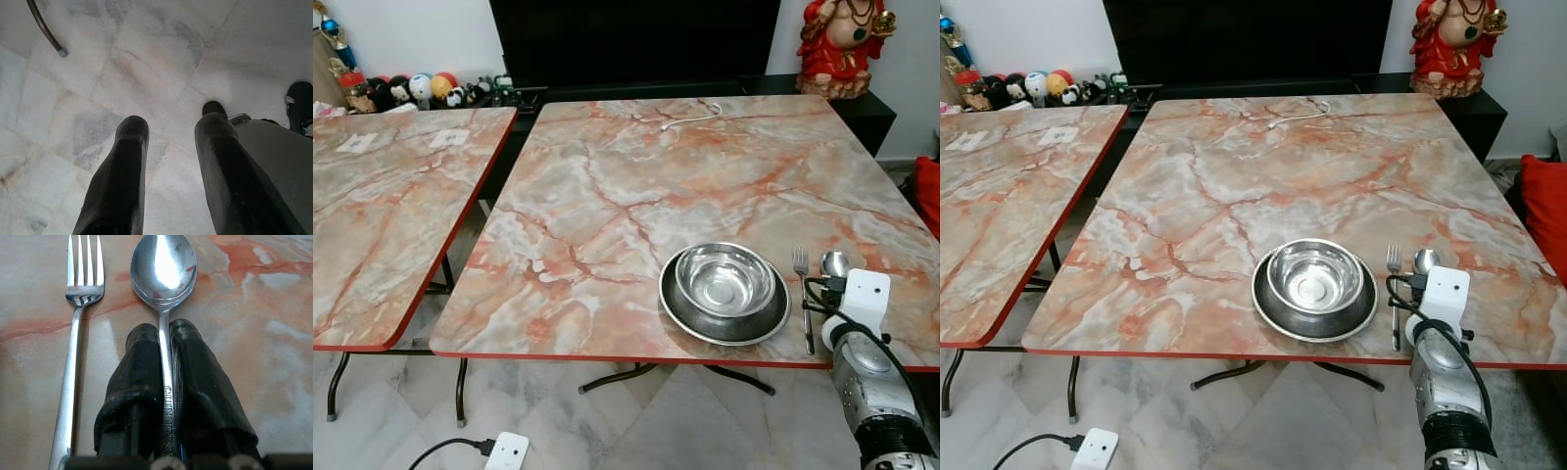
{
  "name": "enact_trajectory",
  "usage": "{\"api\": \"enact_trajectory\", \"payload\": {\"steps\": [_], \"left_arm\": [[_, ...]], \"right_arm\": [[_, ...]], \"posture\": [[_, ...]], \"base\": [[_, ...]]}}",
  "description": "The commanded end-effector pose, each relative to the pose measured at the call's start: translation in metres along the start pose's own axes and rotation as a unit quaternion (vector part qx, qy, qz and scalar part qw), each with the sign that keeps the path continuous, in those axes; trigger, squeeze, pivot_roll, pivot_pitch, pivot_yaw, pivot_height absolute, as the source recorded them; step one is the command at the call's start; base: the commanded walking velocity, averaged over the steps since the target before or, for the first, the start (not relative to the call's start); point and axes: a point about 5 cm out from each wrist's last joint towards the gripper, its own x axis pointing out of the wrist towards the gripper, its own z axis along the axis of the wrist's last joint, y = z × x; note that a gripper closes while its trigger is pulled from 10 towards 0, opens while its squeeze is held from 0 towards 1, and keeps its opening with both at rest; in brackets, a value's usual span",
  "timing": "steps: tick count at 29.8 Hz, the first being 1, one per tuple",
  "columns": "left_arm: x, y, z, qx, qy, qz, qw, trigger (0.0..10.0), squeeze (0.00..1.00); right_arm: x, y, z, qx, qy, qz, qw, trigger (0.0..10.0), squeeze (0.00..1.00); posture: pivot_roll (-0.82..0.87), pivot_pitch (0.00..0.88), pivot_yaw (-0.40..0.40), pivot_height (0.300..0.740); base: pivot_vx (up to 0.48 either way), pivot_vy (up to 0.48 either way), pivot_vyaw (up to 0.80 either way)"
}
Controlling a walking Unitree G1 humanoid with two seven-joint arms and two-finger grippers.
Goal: Setting the table
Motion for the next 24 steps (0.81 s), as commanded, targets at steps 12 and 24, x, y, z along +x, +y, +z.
{"api": "enact_trajectory", "payload": {"steps": [12,24], "left_arm": [[-0.0013,0.0035,-0.0068,0.0,0.015,0.002,1.0,10.0,0.0],[-0.0013,0.004,-0.0064,-0.001,0.015,0.002,1.0,10.0,0.0]], "right_arm": [[0.0024,-0.0047,0.0006,0.003,0.003,-0.014,1.0,10.0,0.19],[0.0013,-0.0057,0.0084,0.003,-0.028,-0.024,0.999,10.0,0.0]], "posture": [[-0.09,0.027,0.077,0.74],[-0.09,0.028,0.076,0.74]], "base": [[0.0,0.0,0.0],[0.0,0.0,0.0]]}}
